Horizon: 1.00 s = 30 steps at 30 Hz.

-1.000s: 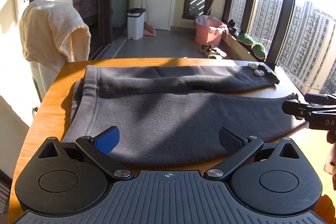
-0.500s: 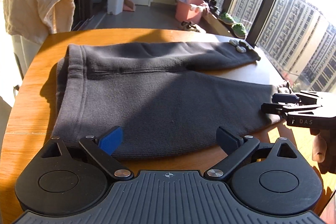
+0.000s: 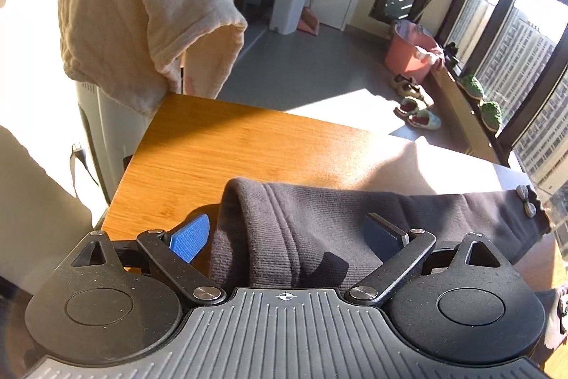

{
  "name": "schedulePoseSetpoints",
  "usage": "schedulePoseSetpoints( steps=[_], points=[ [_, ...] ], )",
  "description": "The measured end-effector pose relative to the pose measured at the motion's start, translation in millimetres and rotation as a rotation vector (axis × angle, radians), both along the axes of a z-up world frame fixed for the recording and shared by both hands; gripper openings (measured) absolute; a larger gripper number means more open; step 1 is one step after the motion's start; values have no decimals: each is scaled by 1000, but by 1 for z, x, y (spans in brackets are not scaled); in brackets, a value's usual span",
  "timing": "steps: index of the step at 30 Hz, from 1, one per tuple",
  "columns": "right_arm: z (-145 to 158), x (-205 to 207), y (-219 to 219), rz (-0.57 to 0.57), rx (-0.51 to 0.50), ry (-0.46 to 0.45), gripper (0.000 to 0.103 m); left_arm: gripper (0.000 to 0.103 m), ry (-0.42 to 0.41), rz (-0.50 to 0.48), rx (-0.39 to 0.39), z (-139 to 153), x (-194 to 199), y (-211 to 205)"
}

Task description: Fold clothes

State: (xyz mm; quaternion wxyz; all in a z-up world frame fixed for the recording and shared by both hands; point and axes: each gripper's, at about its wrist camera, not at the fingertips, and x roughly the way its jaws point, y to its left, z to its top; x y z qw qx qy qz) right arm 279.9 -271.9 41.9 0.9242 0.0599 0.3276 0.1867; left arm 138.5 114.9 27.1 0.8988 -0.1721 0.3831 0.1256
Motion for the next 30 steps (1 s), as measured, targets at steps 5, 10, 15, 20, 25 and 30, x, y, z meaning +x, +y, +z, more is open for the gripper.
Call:
schedulePoseSetpoints(
  steps=[5, 10, 15, 20, 25, 30],
  points=[
    [-32, 44, 7, -88, -38, 60, 51, 83, 10, -4, 28, -9, 0, -3],
    [-47, 50, 11, -30, -23, 71, 9, 76, -6, -26, 74, -11, -5, -11],
    [1, 4, -12, 2, 38, -66, 6, 43, -43, -35, 85, -2, -8, -12],
    [35, -83, -57, 28, 13, -221, 6, 37, -226, -93, 113, 54, -65, -26],
    [6, -156, -80, 0, -184, -272, 7, 36, -282, -144, 163, 65, -146, -55],
    [-5, -171, -114, -80, -65, -178, 11, 39, -192, -127, 105, 36, -203, -58]
  ],
)
